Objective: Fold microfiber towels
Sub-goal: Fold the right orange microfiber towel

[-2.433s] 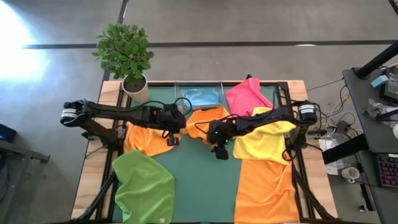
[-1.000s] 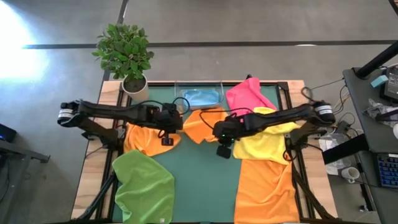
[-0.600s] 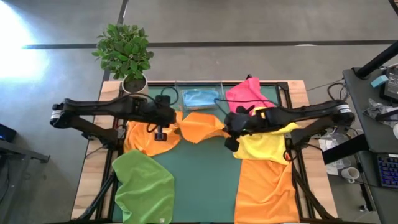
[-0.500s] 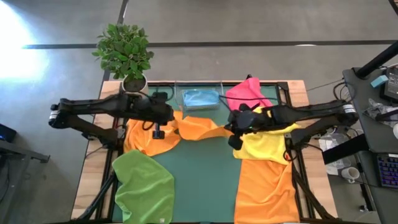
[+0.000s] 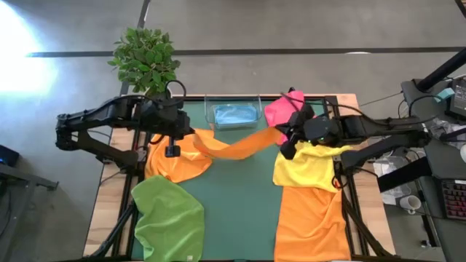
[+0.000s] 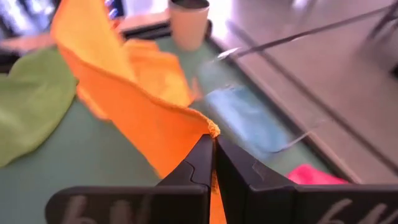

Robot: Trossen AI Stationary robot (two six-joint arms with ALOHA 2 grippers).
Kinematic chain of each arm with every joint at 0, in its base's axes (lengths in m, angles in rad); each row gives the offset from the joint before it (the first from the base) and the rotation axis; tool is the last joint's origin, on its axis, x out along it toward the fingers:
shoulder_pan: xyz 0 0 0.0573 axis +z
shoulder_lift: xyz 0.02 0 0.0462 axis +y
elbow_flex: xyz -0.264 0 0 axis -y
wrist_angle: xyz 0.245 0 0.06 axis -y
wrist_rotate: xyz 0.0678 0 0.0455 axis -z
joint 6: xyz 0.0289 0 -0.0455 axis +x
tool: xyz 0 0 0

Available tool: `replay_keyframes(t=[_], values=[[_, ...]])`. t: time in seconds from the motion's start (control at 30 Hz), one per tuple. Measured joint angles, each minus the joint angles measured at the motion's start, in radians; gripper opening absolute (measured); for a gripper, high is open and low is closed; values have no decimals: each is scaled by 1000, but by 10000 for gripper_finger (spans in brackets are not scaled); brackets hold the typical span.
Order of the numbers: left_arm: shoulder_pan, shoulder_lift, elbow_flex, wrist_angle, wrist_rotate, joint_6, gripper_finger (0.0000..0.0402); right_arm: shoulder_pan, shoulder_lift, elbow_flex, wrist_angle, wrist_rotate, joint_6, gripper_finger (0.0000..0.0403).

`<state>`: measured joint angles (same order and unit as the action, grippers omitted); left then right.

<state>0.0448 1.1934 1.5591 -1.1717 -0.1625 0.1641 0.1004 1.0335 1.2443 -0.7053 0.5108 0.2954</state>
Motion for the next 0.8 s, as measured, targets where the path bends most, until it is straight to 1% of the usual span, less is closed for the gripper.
replay_keyframes(t=[0.1,0.2,0.23,0.3,0.33,0.43,0.47,0.53,0.57,0.6,0.63,0.67,0.7,0.77,0.8], values=[[0,11,18,-19,20,-24,0,0,-19,25,2,85,-5,8],[1,24,18,-19,60,-33,0,-1,-27,66,7,89,-34,8],[1,31,17,-18,67,-45,0,-1,-27,83,7,71,-47,8],[1,48,10,-20,89,-78,0,0,-25,118,7,-6,-61,8],[1,57,6,-20,107,-87,0,1,-25,133,8,-15,-61,8],[1,92,-6,-21,154,-134,0,13,-17,155,-2,37,-55,8],[1,105,-10,-21,168,-152,0,13,-16,159,-16,21,-65,8],[0,137,-12,-21,188,-184,0,11,-11,159,-30,-93,-90,8],[0,152,-13,-21,192,-192,0,11,-11,158,-27,-123,-97,8],[0,169,-14,-23,191,-192,0,12,-9,155,-26,-114,-97,8],[0,184,-13,-23,176,-183,0,15,-8,153,-28,-90,-90,8],[0,198,-14,-28,132,-178,0,19,-6,151,-29,-70,-88,8],[0,207,-14,-44,56,-174,0,22,-5,150,-29,-81,-98,8],[0,229,-14,-77,-169,-186,0,20,-3,150,-25,-180,-153,8],[1,238,-13,-78,-279,-220,0,22,0,149,-17,-208,-172,8]])
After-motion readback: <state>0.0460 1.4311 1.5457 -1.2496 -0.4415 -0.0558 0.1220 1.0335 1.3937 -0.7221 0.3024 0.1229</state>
